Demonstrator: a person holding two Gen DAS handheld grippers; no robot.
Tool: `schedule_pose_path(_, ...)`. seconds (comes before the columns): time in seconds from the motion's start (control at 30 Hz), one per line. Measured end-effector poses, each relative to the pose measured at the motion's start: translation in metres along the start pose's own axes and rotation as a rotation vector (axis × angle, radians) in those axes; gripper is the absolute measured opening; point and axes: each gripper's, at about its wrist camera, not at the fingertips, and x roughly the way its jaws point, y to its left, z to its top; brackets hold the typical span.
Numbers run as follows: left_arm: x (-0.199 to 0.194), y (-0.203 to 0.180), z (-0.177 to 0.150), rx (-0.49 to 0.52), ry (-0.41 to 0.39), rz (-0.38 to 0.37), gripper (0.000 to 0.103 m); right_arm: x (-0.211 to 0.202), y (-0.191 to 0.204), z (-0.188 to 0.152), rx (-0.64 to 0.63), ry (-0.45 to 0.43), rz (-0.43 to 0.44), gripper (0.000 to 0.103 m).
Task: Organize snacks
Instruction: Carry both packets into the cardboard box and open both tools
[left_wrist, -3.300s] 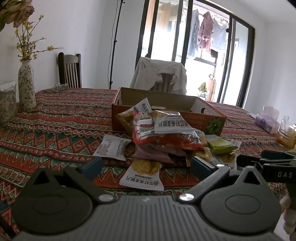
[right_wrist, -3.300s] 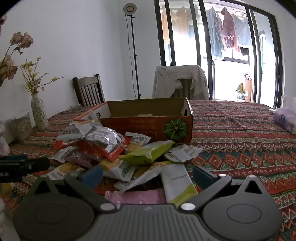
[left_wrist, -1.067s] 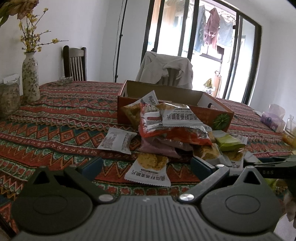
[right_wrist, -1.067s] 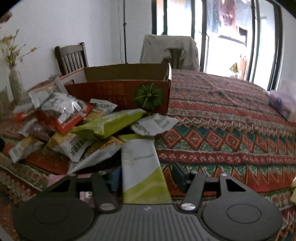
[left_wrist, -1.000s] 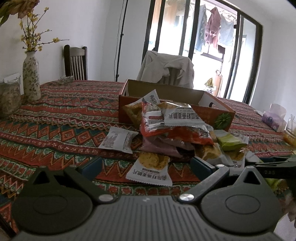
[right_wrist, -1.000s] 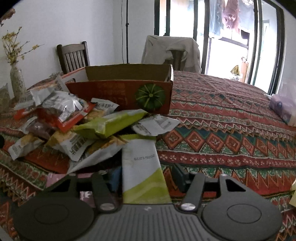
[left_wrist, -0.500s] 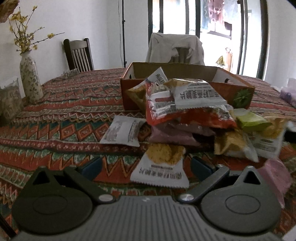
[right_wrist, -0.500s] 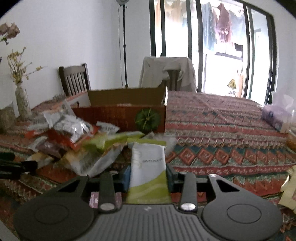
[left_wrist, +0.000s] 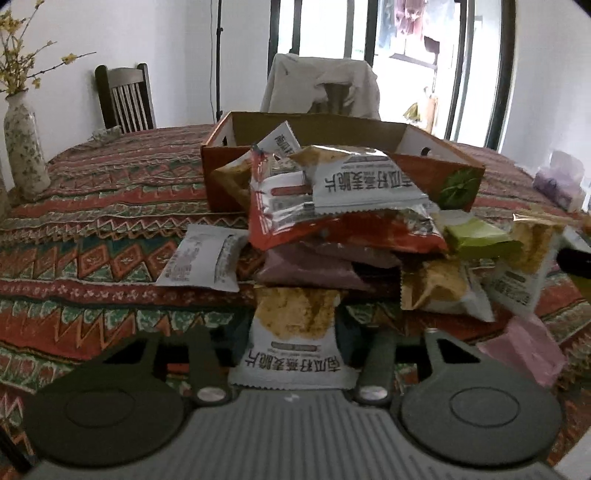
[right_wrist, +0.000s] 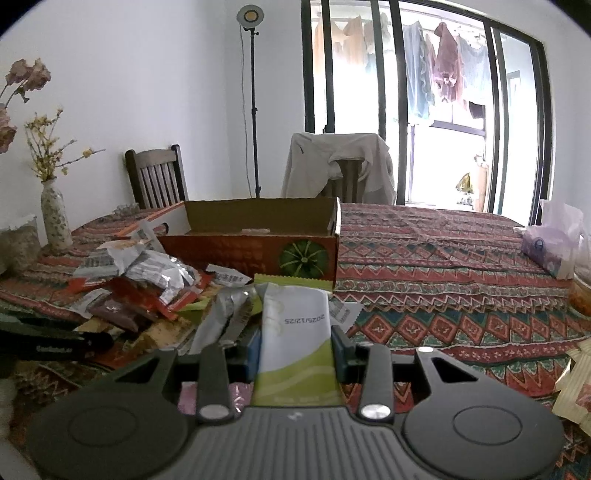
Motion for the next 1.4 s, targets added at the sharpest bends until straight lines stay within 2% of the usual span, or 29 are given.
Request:
schedule_pose_path(0.2,-0.024,0.006,-0.007,-0.018,-0.045,0.014,0.045,-0.009,0.001,0.002,0.001,-0.028,0.0,0.037)
schedule_pose_path(0.37,-0.053,0.016,-0.004,-0.054,-0.115,0.025,0.045,-0.014,0.003,0.006,-0.001,-0.049,0.002,0.037)
schedule_pose_path(0.57,-0.075,0.026,0.013,-0.087,-0.19,0.038,0.045,-0.015,0.008,0.017,-0.006,-0.081,0.004,0.037)
schedule_pose_path(0.73,-0.078,0.031,0.038,-0.097,-0.247,0.03,0.045,-0.005,0.008,0.034,-0.007,-0.105,-0.002,0.037)
schedule_pose_path(0.87,-0.07,0.029,0.064,-0.084,-0.286,0.023,0.045,0.01,0.008,0.052,0.005,-0.126,-0.004,0.037)
schedule_pose_path(1.1,-0.037,0.021,0.12,-0.078,-0.294,0.021,0.045,0.051,0.009,0.091,0.006,-0.146,-0.017,0.037)
schedule_pose_path(1.4,0.033,0.011,0.193,-0.065,-0.2,0.054,0.045,0.113,0.019,0.149,-0.019,-0.142,-0.015,0.037)
